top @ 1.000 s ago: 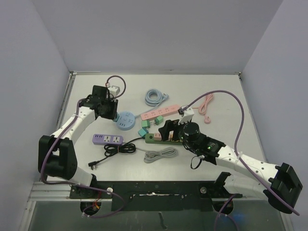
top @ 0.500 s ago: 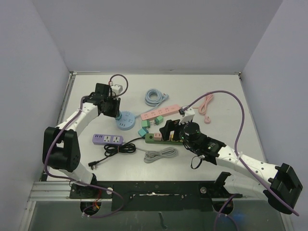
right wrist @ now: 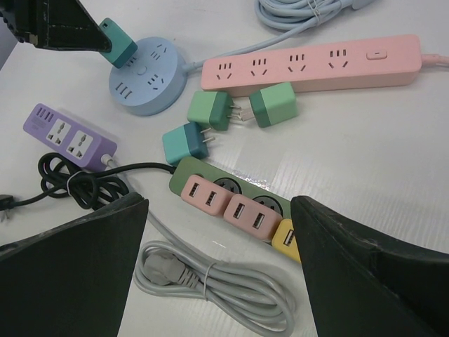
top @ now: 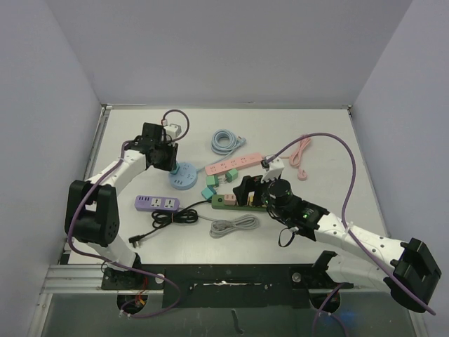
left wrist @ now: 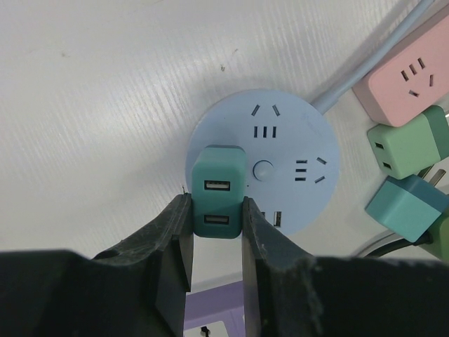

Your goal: Insert the plug

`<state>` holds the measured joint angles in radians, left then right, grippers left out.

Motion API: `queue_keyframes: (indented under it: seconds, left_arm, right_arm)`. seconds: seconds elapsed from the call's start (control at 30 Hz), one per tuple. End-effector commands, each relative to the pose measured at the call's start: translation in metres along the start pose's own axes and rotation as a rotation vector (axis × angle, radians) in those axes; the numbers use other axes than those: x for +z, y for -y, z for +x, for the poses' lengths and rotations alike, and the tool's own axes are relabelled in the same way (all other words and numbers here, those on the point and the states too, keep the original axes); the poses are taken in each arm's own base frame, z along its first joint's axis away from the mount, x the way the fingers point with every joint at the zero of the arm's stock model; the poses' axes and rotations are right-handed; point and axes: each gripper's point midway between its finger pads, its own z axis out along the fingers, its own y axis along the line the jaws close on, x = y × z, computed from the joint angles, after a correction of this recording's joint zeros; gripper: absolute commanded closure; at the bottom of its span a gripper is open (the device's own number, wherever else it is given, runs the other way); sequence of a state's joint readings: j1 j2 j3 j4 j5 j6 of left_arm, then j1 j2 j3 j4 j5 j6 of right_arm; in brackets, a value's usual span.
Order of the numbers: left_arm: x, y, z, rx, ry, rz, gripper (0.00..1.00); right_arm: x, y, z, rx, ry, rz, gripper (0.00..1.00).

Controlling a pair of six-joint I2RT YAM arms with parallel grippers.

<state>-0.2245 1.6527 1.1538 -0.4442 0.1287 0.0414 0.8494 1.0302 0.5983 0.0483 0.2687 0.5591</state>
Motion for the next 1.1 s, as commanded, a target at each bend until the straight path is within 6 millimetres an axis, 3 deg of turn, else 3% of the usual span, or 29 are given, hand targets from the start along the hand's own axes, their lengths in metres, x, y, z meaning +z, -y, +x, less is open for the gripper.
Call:
queue_keyframes:
  seconds: [0.0,0.23,0.77,1.07]
  left_arm:
    - [0.006,-0.002,-0.006,0.046,0.036,-0.027,1.00]
    - [0.017,0.003,0.027,0.090,-0.100,-0.058,1.00]
    - [0.043,-0.006,0.124,-0.013,-0.467,-0.118,1.00]
    - [0.048,0.004,0.164,-0.056,-0.658,-0.049,1.00]
  right_arm:
    - [-0.001,0.003,-0.012,0.022,0.055,0.004,0.15]
    - [-0.003,0.006,-0.011,0.017,0.054,0.012,0.14]
    - [-0.005,0.011,-0.015,0.013,0.073,0.029,0.14]
    - [-0.006,0.009,-0.022,0.011,0.083,0.025,0.14]
